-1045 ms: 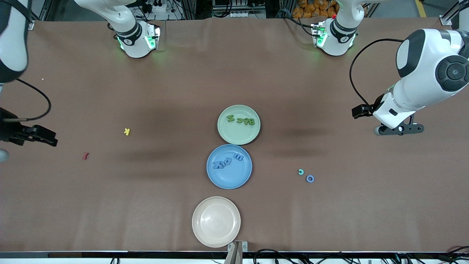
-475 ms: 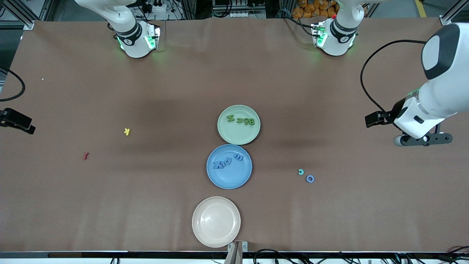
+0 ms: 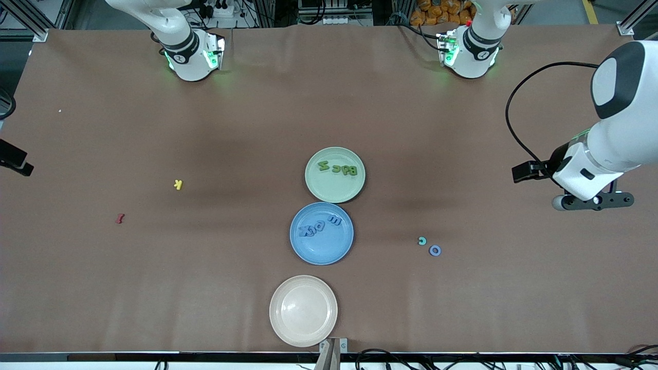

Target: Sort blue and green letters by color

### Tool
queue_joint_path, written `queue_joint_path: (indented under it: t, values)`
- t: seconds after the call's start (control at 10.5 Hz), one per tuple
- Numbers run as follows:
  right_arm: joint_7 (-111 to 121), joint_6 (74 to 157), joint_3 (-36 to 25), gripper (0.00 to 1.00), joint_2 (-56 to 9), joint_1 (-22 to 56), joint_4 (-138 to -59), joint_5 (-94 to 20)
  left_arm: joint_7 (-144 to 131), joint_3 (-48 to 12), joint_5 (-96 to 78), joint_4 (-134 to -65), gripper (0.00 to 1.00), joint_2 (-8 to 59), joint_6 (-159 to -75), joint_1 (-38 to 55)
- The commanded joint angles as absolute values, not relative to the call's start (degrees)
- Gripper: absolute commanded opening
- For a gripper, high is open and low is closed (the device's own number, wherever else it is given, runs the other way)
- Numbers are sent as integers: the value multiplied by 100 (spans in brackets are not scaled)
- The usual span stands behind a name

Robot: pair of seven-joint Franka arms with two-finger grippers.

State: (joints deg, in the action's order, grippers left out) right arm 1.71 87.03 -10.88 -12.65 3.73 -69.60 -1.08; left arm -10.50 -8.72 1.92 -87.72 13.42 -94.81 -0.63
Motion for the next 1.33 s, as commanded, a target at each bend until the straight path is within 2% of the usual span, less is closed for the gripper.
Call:
queue_joint_path:
  t: [0.0, 0.48, 0.67, 0.95, 1.24]
  values:
    - [97, 8508, -914, 100, -1125, 281, -7005, 26, -905, -835, 167, -8622, 100, 1231, -9343, -201]
    - [70, 8578, -870, 100, -1178, 281, -7311, 88, -862, -844, -140, -8683, 100, 678, -9334, -272]
    - [62, 8569, -870, 100, -1186, 316, -7383, 105, -809, -844, -446, -9068, 100, 406, -9412, -386]
    - [79, 8578, -896, 100, -1195, 316, -7321, 114, -800, -896, -536, -10104, 100, -174, -10097, -404]
    - [70, 8578, -897, 100, -1195, 325, -7313, 114, -774, -862, -554, -9828, 100, -79, -10090, -413]
